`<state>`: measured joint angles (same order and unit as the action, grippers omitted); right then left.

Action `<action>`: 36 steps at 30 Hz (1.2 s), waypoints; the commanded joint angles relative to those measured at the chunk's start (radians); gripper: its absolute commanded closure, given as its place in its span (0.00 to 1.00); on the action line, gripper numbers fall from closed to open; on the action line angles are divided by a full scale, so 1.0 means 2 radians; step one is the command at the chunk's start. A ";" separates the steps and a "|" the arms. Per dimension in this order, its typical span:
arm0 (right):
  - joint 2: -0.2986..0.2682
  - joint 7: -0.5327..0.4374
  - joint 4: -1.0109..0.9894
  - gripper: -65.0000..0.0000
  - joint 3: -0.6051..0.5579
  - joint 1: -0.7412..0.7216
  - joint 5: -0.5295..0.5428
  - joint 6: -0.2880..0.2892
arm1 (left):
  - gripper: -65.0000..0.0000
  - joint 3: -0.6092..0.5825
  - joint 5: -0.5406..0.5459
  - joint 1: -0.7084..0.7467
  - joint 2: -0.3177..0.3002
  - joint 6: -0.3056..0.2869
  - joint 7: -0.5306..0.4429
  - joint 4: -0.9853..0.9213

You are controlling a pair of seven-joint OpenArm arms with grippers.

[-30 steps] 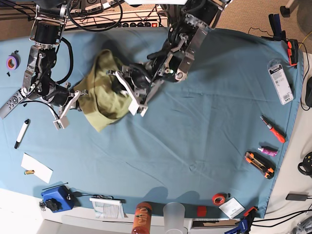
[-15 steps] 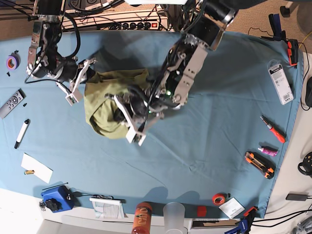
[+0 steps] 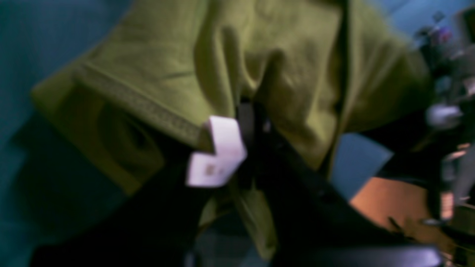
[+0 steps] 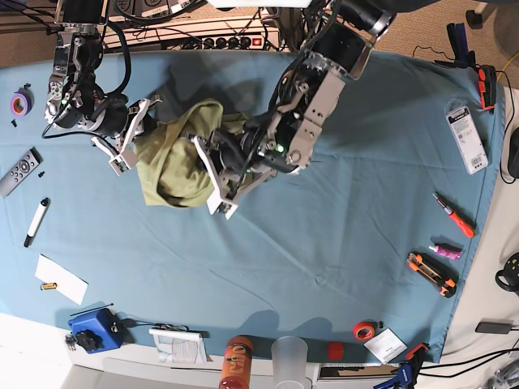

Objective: Layout the t-shirt on the table in an organized manner, then fold the t-shirt properly
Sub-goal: 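Tuck the loose shirt fabric under the bundle with the left gripper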

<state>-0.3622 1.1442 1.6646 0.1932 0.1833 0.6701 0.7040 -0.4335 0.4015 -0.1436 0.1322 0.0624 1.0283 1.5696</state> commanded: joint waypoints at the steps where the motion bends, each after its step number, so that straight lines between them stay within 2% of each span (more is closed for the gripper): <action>1: -0.006 0.002 0.006 1.00 0.001 -0.003 -0.008 -0.003 | 0.84 -0.001 -0.004 -0.008 0.012 -0.002 -0.005 0.011; 3: -0.006 0.002 0.006 1.00 0.001 -0.003 -0.008 -0.003 | 0.67 -0.001 -0.017 -0.008 0.012 -0.002 -0.005 0.015; 5: -0.006 0.002 0.006 1.00 0.001 -0.003 -0.008 -0.003 | 0.56 -0.001 -0.026 -0.008 0.012 -0.002 -0.006 0.027; 7: -0.006 0.002 0.006 1.00 0.001 -0.003 -0.008 -0.003 | 0.55 -0.001 -0.041 -0.008 0.012 0.001 -0.005 0.043; 11: -0.006 0.004 0.006 1.00 0.001 -0.003 -0.008 -0.003 | 0.55 -0.001 -0.096 -0.001 0.012 0.041 -0.003 0.088; 15: -0.006 0.004 0.006 1.00 0.001 -0.003 -0.008 -0.003 | 0.55 -0.001 -0.153 0.019 0.012 0.063 -0.010 0.107; 18: -0.006 0.003 0.006 1.00 0.001 -0.003 -0.008 -0.003 | 0.55 -0.001 -0.152 0.039 0.012 0.053 -0.033 0.106; 21: -0.006 0.003 0.005 1.00 0.001 -0.003 -0.008 -0.003 | 0.55 -0.001 -0.152 0.046 0.012 0.015 -0.039 0.106; 23: -0.006 0.004 0.005 1.00 0.001 -0.003 -0.008 -0.003 | 0.53 -0.001 -0.153 0.046 0.012 0.009 -0.039 0.106; 26: -0.006 0.004 0.006 1.00 0.001 -0.003 -0.008 -0.003 | 0.38 -0.001 -0.152 0.047 0.012 0.009 -0.043 0.106; 28: -0.006 0.004 0.006 1.00 0.001 -0.003 -0.008 -0.003 | 0.31 -0.001 -0.152 0.052 0.012 0.010 -0.043 0.106; 32: -0.006 0.004 0.006 1.00 0.001 -0.004 -0.008 -0.003 | 0.31 -0.001 -0.152 0.070 0.012 0.014 -0.043 0.104; 36: -0.006 0.004 0.006 1.00 0.001 -0.006 -0.008 -0.003 | 0.31 -0.001 -0.141 0.080 0.012 0.036 -0.062 0.080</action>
<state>-0.3622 1.1450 1.6646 0.1932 0.1791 0.6655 0.7036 -0.4324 0.1112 0.0250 0.1322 0.1387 0.9169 1.7149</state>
